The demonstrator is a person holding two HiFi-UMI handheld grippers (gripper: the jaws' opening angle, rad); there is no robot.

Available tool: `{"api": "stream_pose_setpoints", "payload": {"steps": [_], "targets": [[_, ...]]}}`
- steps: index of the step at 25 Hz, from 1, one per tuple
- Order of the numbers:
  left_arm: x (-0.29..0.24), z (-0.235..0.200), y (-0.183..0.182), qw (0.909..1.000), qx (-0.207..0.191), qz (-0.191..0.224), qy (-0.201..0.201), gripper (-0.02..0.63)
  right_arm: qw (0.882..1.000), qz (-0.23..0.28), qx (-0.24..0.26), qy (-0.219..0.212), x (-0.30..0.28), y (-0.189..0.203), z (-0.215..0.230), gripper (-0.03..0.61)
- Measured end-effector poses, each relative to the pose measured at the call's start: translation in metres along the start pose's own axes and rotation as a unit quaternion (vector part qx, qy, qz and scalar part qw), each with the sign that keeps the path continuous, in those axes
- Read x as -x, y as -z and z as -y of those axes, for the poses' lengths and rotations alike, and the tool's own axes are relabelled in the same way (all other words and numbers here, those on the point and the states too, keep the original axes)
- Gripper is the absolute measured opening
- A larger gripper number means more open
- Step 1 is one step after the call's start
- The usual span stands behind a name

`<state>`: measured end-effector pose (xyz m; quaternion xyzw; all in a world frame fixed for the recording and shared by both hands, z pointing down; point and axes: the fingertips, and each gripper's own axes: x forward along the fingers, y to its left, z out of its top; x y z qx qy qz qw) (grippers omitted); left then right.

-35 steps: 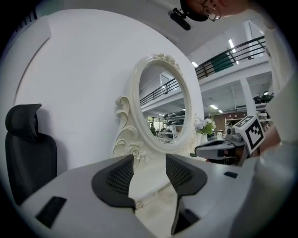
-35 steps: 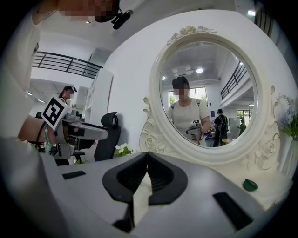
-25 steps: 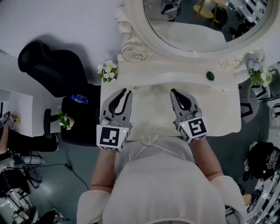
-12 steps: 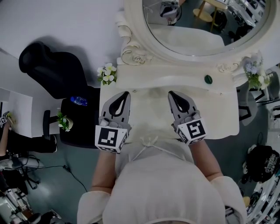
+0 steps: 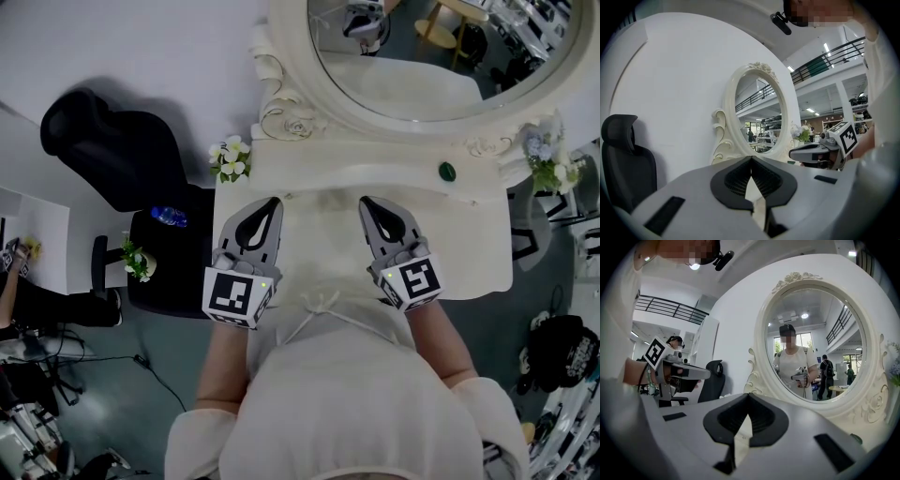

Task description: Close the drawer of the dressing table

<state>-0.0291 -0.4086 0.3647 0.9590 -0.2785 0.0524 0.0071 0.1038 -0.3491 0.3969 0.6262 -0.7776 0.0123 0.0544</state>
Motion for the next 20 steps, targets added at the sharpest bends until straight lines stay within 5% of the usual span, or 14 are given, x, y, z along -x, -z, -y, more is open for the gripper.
{"api": "stream_pose_setpoints", "payload": {"steps": [20], "targets": [[-0.0009,-0.0054,0.0071,0.9999,0.005,-0.006,-0.007,0.02,1.0,-0.001,0.012,0.017,-0.0076,0.0018,0.0063,0.002]]}}
